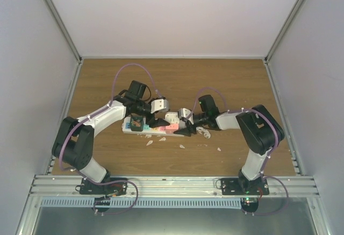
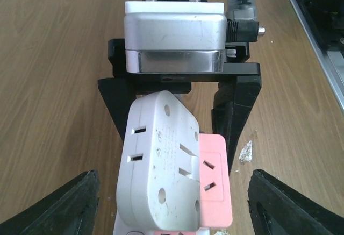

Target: Pull the plug off the socket

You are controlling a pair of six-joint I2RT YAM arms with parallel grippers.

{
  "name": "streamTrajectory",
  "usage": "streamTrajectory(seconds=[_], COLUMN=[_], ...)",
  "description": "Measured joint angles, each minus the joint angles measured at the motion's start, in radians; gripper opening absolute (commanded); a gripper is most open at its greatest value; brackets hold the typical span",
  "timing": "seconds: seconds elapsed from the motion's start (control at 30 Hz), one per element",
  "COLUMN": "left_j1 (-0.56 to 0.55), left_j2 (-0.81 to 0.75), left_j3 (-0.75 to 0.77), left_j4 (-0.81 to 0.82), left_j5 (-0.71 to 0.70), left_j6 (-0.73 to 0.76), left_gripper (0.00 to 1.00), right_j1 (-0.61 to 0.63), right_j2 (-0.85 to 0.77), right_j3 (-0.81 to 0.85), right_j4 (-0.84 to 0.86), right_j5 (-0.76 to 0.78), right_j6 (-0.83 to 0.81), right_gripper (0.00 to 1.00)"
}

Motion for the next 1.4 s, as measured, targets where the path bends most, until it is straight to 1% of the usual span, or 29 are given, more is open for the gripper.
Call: streamTrajectory(seconds=[0.1, 0.3, 0.37, 0.43, 0.63, 0.73, 0.87, 0.97, 1.07, 1.17, 1.27, 1.4], left_j1=[-0.012, -0.029, -0.032, -0.033, -0.038, -0.040, -0.042, -0.043, -0.045, -0.048, -0.050, -0.053], left_j2=[0.013, 0.021, 0.021, 0.020, 0.002, -0.001, -0.004, -0.006, -0.007, -0.010, -0.016, -0.023], left_j3=[0.002, 0.008, 0.008, 0.008, -0.003, -0.007, -0.009, -0.013, -0.016, -0.018, -0.021, -0.026], left_j4=[0.000, 0.000, 0.002, 0.002, 0.013, 0.019, 0.023, 0.028, 0.035, 0.039, 0.037, 0.038], left_j5=[-0.004, -0.010, -0.012, -0.013, -0.013, -0.014, -0.019, -0.027, -0.034, -0.040, -0.043, -0.045], left_j6=[-0.002, -0.018, -0.018, -0.020, -0.020, -0.021, -0.026, -0.028, -0.029, -0.028, -0.033, -0.037], left_gripper=[0.69, 0.55, 0.48, 0.44, 0.36, 0.33, 0.26, 0.24, 0.23, 0.20, 0.18, 0.12], right_j1=[-0.001, -0.009, -0.010, -0.012, -0.015, -0.016, -0.016, -0.017, -0.017, -0.018, -0.021, -0.021], right_j2=[0.006, 0.030, 0.031, 0.031, 0.040, 0.046, 0.046, 0.048, 0.063, 0.089, 0.113, 0.126], right_j3=[-0.013, -0.019, -0.022, -0.032, -0.061, -0.075, -0.100, -0.111, -0.136, -0.146, -0.149, -0.158], right_j4=[0.042, 0.100, 0.109, 0.132, 0.232, 0.284, 0.351, 0.399, 0.484, 0.560, 0.625, 0.679], right_j5=[-0.011, -0.044, -0.045, -0.045, -0.074, -0.086, -0.092, -0.094, -0.094, -0.107, -0.117, -0.118], right_j6=[0.018, 0.048, 0.053, 0.067, 0.138, 0.172, 0.211, 0.239, 0.282, 0.320, 0.359, 0.387], right_gripper=[0.63, 0.63, 0.66, 0.73, 0.73, 0.75, 0.69, 0.69, 0.68, 0.60, 0.56, 0.48])
